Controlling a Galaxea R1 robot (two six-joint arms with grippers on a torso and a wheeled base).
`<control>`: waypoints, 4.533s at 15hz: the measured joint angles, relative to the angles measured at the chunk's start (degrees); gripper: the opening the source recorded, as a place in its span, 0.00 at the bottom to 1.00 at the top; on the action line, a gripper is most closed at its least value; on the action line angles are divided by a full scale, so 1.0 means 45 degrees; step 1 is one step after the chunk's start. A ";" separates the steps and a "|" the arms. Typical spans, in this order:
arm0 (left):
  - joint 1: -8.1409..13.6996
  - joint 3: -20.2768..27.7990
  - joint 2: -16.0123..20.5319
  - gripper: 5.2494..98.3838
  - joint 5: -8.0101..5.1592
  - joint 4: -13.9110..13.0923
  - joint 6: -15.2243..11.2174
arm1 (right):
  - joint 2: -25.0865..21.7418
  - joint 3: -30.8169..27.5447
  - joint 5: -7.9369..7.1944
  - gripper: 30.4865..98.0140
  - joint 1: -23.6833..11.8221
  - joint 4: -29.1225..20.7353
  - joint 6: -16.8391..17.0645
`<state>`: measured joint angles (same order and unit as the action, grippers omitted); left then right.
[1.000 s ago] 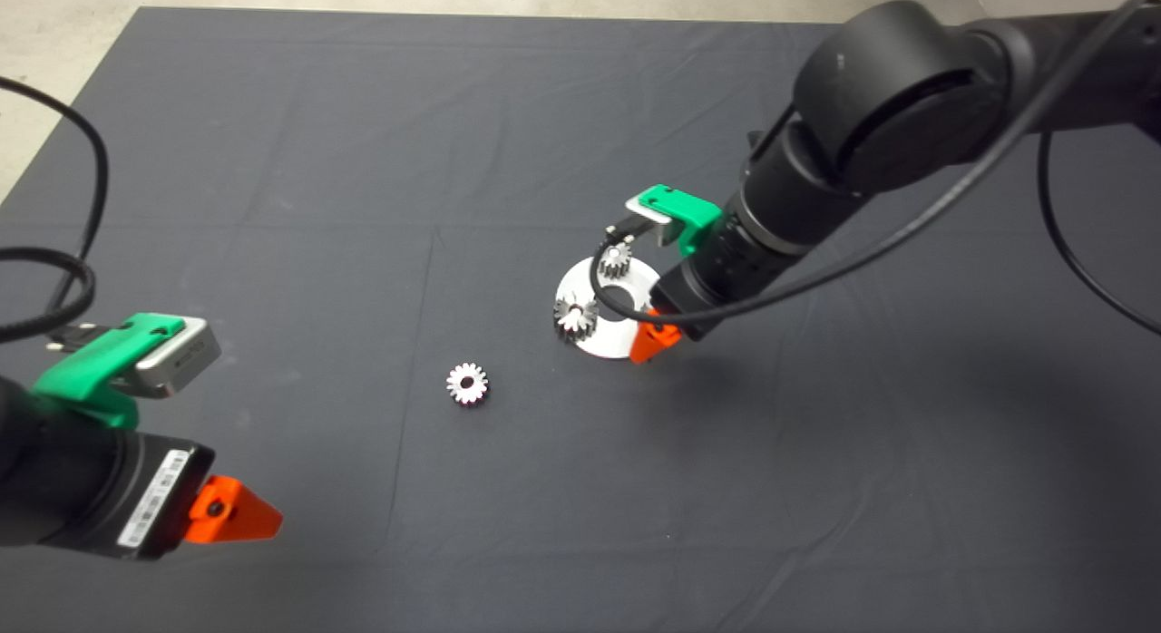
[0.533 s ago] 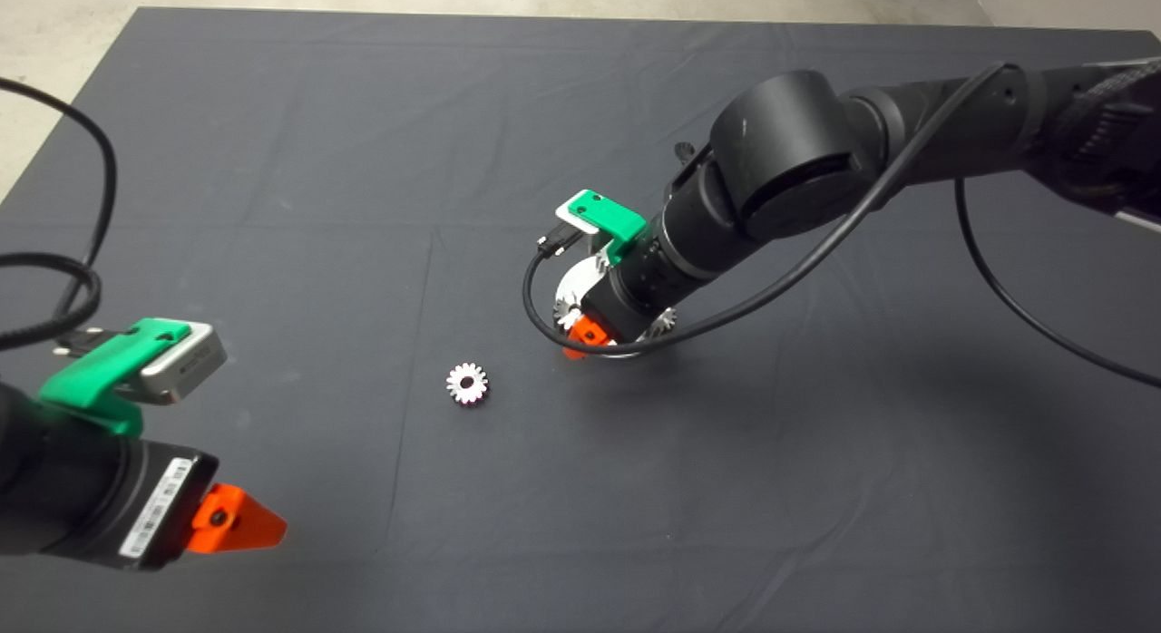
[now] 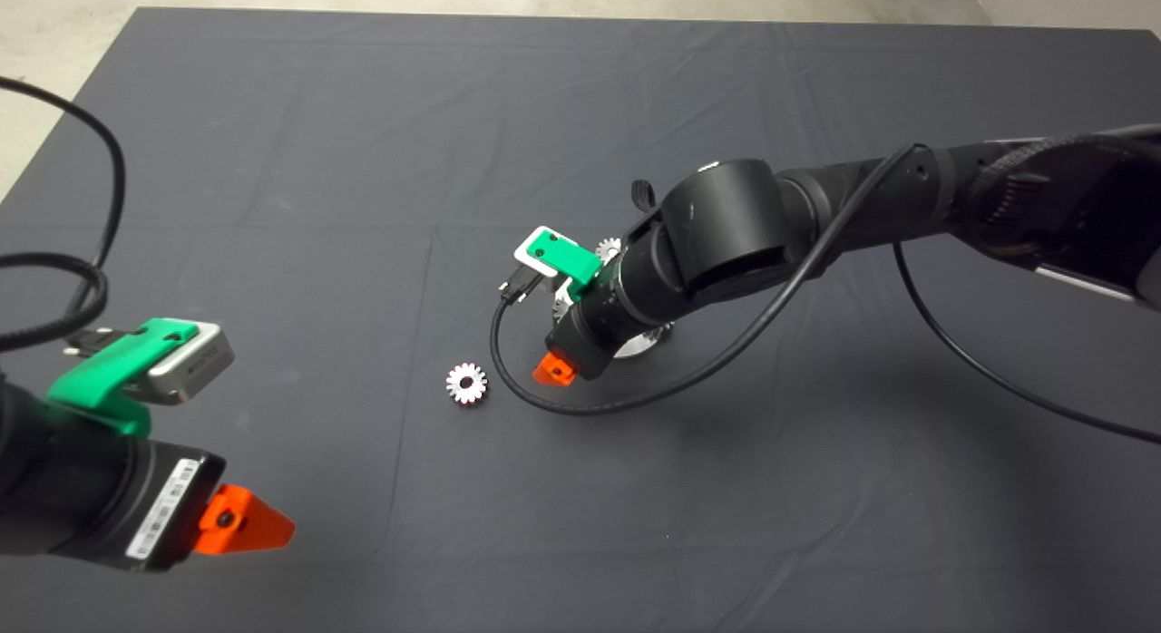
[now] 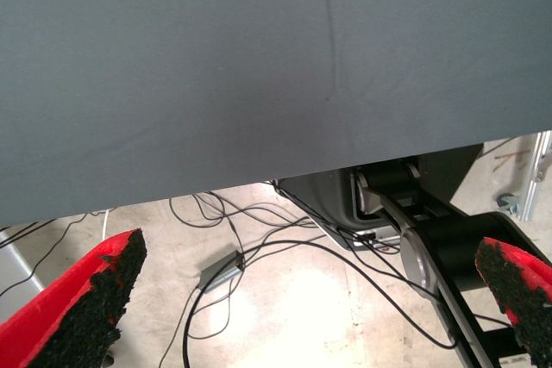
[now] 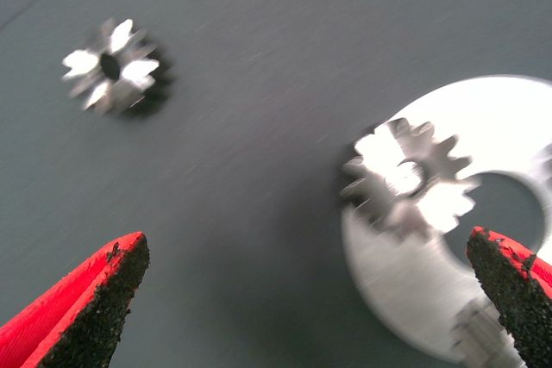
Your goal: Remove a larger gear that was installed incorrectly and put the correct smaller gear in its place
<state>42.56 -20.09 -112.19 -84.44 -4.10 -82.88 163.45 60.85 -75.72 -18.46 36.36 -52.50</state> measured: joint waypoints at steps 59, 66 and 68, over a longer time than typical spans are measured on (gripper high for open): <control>0.0000 0.0219 0.0810 1.00 0.0569 0.0005 0.0290 | 0.0005 0.1449 -0.0040 0.27 0.1570 0.2356 0.0038; 0.0000 0.0219 0.0815 1.00 0.0569 0.0005 0.0290 | 0.0000 0.1443 -0.0054 0.24 0.1570 0.2358 0.0038; 0.0000 0.0219 0.0815 1.00 0.0569 0.0005 0.0290 | 0.0005 0.1443 -0.0060 0.24 0.1570 0.2357 0.0035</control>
<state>42.56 -19.10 -108.52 -81.88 -4.07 -81.58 163.48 67.34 -75.98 -11.40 46.96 -52.35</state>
